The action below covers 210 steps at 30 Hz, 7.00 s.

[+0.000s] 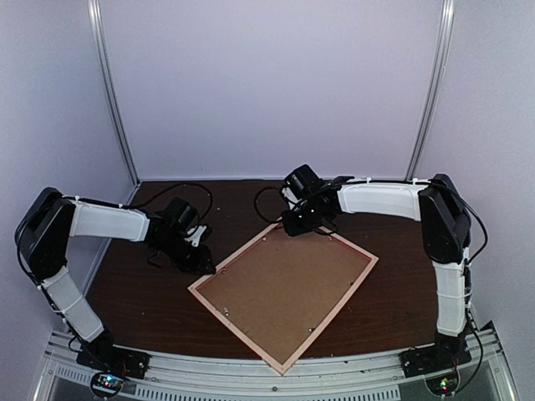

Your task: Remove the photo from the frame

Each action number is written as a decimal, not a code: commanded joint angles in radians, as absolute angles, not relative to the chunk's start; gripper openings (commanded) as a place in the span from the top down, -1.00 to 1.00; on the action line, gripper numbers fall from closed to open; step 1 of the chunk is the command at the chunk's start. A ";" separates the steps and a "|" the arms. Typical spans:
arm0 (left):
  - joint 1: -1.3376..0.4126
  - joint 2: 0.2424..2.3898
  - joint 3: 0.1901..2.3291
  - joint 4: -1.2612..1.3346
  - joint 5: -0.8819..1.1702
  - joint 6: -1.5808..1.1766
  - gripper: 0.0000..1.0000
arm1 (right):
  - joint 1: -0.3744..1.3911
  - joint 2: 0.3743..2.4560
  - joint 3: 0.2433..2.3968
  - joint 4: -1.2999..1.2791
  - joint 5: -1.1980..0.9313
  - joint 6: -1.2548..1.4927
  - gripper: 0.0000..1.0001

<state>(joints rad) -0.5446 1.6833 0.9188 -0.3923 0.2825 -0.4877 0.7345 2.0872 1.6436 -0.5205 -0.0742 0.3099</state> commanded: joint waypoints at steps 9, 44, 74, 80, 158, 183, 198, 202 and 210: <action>-0.562 1.825 1.251 -0.430 0.253 -0.294 0.04 | 0.737 1.903 1.556 -0.588 -0.005 0.306 1.00; -0.652 2.117 1.494 -0.624 0.078 -0.231 0.55 | 0.736 1.505 1.254 -0.623 0.096 0.364 1.00; -0.652 1.758 0.967 -0.497 -0.063 -0.610 0.62 | 0.751 1.512 1.247 -0.591 0.039 0.387 1.00; -0.659 1.691 0.871 -0.468 -0.074 -0.707 0.62 | 0.765 1.524 1.253 -0.583 0.030 0.397 1.00; -0.667 1.499 0.676 -0.268 -0.050 -0.757 0.49 | 1.271 2.148 1.748 -0.446 -0.317 0.397 1.00; -0.667 1.487 0.660 -0.254 -0.043 -0.768 0.52 | 1.282 2.205 1.799 -0.482 -0.168 0.417 1.00; -0.667 1.482 0.656 -0.254 -0.046 -0.770 0.52 | 1.289 2.143 1.776 -0.545 -0.072 0.393 1.00; -0.667 1.482 0.657 -0.254 -0.046 -0.771 0.52 | 1.290 2.142 1.778 -0.544 -0.084 0.395 1.00; -0.667 1.483 0.664 -0.260 -0.051 -0.771 0.52 | 1.304 2.106 1.747 -0.538 -0.094 0.403 1.00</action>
